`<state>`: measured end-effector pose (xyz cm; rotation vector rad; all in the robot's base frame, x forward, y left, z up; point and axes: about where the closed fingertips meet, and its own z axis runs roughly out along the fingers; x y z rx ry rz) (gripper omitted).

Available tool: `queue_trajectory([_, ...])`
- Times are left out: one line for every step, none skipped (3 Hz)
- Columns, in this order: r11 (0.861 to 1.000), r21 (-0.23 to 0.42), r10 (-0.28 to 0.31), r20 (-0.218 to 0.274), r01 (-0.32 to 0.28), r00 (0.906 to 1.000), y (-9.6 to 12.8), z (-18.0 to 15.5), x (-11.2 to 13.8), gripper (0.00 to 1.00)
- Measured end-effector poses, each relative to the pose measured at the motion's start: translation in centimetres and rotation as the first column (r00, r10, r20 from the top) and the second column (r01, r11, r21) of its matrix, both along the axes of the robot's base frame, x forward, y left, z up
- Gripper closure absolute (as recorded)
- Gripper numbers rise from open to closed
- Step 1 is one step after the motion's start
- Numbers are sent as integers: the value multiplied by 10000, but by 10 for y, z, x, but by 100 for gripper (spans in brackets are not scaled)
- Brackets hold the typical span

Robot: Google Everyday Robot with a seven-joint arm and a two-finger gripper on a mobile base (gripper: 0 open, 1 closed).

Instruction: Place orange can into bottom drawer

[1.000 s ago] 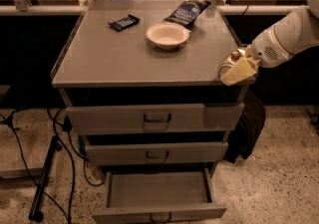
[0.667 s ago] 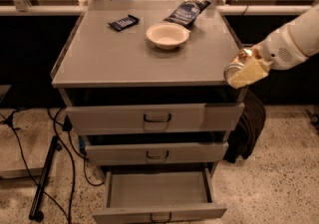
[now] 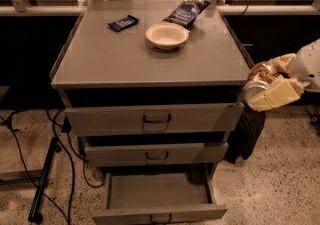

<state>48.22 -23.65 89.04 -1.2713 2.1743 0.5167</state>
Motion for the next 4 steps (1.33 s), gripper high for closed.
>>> queue_trajectory([9984, 254, 524, -455, -512, 9976, 5, -35, -45, 100])
queue_trajectory([9981, 256, 585, -725, -568, 9957, 7, -47, -51, 100])
queue_trajectory([9969, 81, 788, -753, -784, 9940, 4, -65, -57, 100])
queue_trajectory([9938, 193, 1107, -575, -1097, 9922, 8, -108, -73, 100])
